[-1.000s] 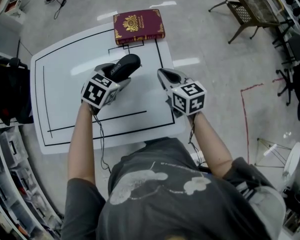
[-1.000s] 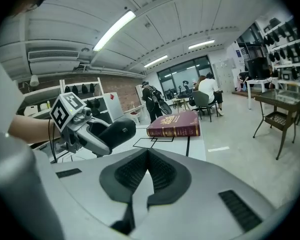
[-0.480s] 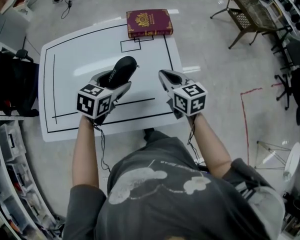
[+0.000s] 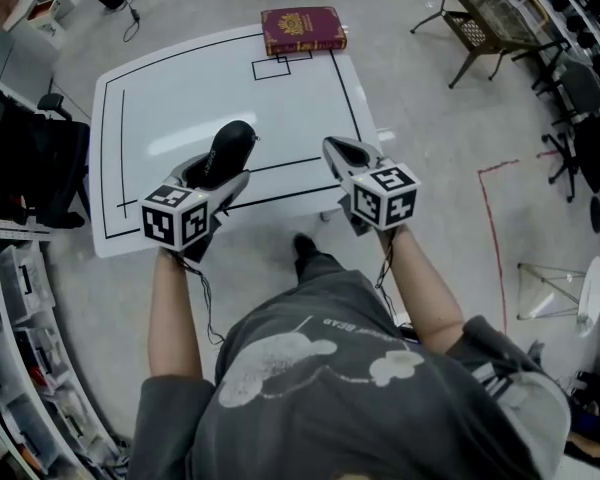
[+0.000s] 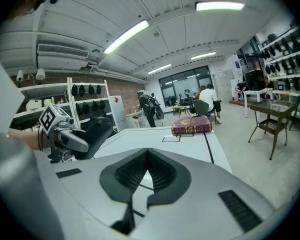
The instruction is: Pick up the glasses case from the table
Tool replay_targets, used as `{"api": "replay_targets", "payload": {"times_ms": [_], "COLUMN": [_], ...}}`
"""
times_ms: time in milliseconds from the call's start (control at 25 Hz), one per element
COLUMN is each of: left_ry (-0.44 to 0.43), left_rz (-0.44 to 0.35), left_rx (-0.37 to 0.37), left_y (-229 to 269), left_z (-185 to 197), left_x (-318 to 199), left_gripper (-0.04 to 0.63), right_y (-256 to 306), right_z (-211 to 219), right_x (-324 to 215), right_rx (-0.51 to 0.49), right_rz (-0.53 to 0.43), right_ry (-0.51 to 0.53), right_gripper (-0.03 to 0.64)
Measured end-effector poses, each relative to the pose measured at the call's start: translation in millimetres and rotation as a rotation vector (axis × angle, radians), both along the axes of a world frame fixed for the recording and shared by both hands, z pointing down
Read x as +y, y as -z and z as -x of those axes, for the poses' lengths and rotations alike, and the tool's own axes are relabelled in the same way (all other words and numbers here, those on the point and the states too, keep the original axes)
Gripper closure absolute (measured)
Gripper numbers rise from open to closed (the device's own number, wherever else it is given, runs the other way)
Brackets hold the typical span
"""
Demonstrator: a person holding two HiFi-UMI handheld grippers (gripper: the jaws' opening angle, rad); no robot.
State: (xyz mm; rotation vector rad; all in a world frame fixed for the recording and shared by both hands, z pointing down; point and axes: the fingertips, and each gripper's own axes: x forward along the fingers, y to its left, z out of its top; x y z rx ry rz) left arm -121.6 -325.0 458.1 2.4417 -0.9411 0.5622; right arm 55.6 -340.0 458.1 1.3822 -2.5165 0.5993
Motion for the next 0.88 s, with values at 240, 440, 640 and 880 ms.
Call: {"api": "replay_targets", "payload": {"times_ms": [240, 440, 640, 880], "left_ry": [0.002, 0.005, 0.006, 0.003], "left_rz": [-0.015, -0.032, -0.041, -0.038], "left_rx": [0.015, 0.045, 0.06, 0.088], "left_y": [2, 5, 5, 4], "left_z": [23, 38, 53, 65], "left_x": [49, 92, 135, 191], "left_gripper": [0.264, 0.264, 0.264, 0.264], "right_y": [4, 7, 7, 11], "right_z": [12, 23, 42, 59], "right_x": [48, 91, 136, 189], "right_rx": [0.014, 0.032, 0.054, 0.063], "right_rz": [-0.013, -0.028, -0.038, -0.055], "right_ry": [-0.045, -0.055, -0.036, -0.027], "right_gripper": [0.618, 0.618, 0.618, 0.618]}}
